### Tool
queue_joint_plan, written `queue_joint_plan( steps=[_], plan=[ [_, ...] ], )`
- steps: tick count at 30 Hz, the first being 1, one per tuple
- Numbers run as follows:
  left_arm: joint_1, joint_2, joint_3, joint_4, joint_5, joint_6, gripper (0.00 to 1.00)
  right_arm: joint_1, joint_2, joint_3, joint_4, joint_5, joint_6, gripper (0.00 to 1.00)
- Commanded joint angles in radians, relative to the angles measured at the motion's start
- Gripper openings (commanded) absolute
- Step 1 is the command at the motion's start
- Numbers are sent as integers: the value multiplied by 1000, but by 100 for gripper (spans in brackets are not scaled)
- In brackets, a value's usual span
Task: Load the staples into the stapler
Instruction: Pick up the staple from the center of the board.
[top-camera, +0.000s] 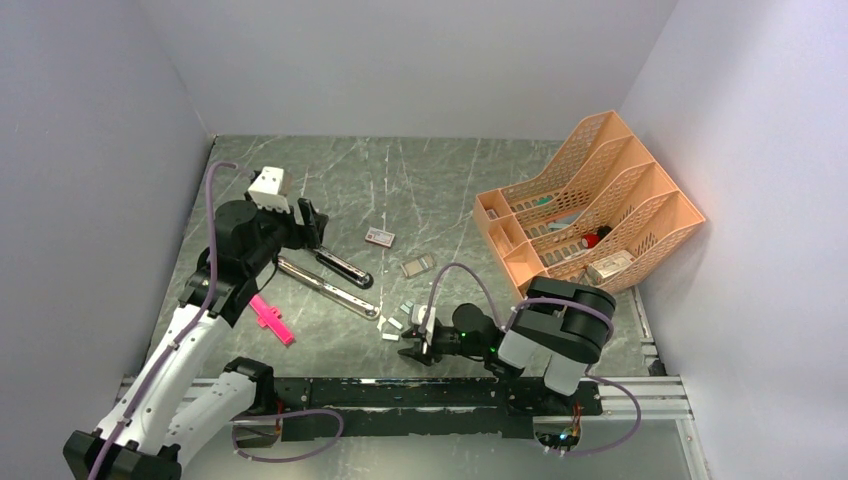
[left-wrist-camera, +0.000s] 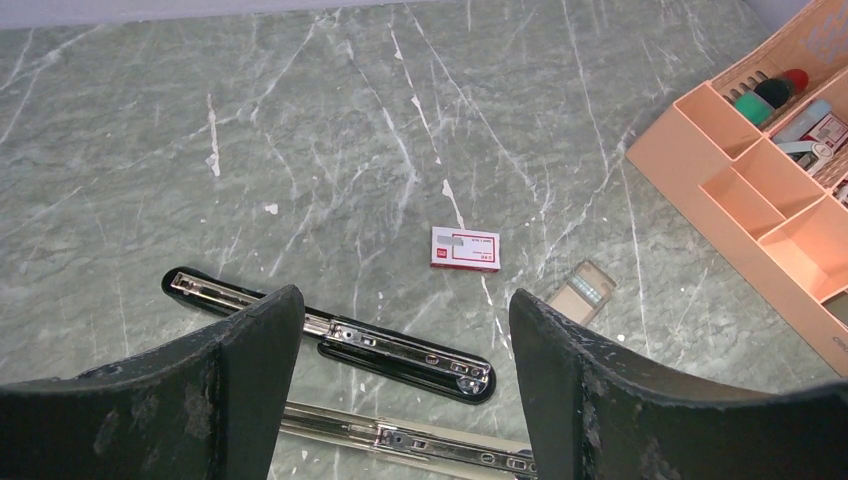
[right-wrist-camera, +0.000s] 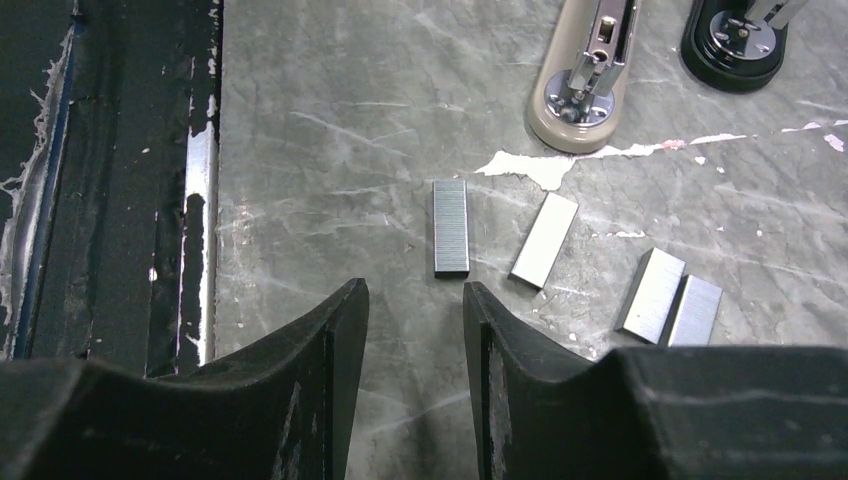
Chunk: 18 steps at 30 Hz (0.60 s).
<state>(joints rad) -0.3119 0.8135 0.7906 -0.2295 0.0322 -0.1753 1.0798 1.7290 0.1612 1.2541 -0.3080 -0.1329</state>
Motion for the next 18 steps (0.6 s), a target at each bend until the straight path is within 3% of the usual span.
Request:
queue_joint_plan(
  steps=[1,18],
  plan=[
    [17,-1,-5,18,39,8,79,-9,31,19,14,-22,-33,43],
    [31,-5,-7,21,59,9,78,-23,74,41,-2,-23,-68,43]
  ],
)
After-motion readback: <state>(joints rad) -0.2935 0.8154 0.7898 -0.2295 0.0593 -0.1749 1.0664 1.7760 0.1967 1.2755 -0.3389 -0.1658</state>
